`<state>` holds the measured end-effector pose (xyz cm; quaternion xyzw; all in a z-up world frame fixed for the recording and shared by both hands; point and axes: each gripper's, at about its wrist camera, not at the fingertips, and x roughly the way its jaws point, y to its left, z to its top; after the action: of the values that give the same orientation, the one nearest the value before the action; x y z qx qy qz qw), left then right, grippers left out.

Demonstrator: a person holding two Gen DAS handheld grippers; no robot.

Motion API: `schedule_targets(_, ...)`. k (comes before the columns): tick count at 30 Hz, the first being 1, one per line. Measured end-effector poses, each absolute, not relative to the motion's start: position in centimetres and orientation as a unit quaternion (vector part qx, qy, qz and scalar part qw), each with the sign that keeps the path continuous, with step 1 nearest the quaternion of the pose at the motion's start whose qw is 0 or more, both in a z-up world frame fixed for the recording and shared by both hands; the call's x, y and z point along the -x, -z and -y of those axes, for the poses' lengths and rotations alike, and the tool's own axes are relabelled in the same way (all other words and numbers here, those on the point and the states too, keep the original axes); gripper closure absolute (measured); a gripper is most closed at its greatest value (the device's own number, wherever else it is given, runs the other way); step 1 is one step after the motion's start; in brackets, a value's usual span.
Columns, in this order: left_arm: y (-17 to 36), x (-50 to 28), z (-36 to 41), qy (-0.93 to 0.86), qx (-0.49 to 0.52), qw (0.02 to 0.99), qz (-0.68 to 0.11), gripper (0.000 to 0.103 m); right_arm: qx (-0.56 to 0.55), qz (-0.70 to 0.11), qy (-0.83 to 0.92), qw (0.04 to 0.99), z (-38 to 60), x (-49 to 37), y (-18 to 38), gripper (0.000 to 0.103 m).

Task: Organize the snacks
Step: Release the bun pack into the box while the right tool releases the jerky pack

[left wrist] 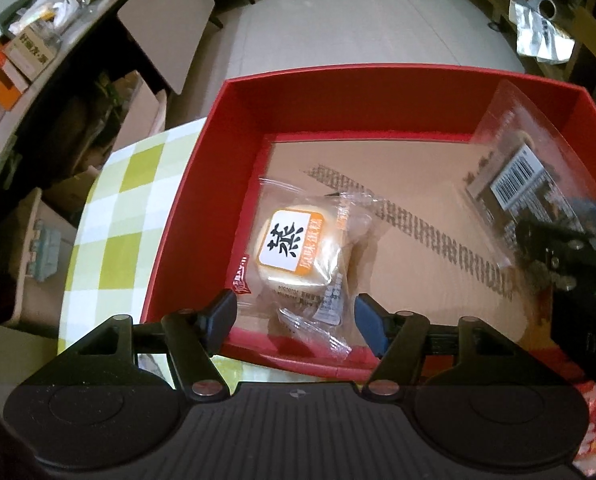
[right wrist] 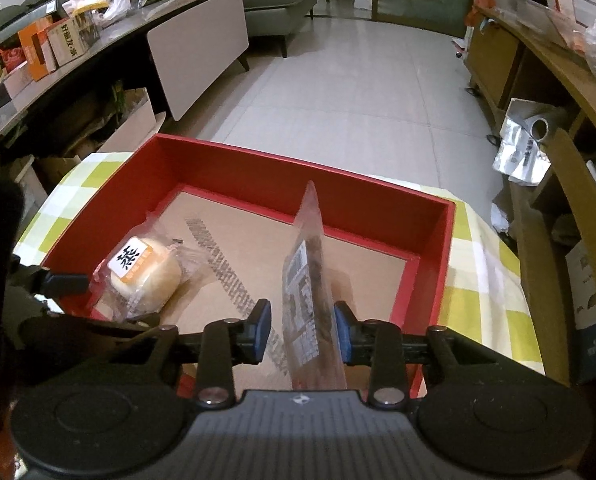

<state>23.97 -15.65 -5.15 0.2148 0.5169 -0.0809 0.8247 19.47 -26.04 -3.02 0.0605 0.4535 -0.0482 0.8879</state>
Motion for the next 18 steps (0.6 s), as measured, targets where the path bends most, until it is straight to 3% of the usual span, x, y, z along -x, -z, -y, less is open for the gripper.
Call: schedule_targets(18, 1.4, -22.0, 14.1, 0.084, -0.172, 0.852, -0.487, 0.022, -0.025, -0.422, 0.059, 0.904, 24.3, -16.6, 0.8, 0.045)
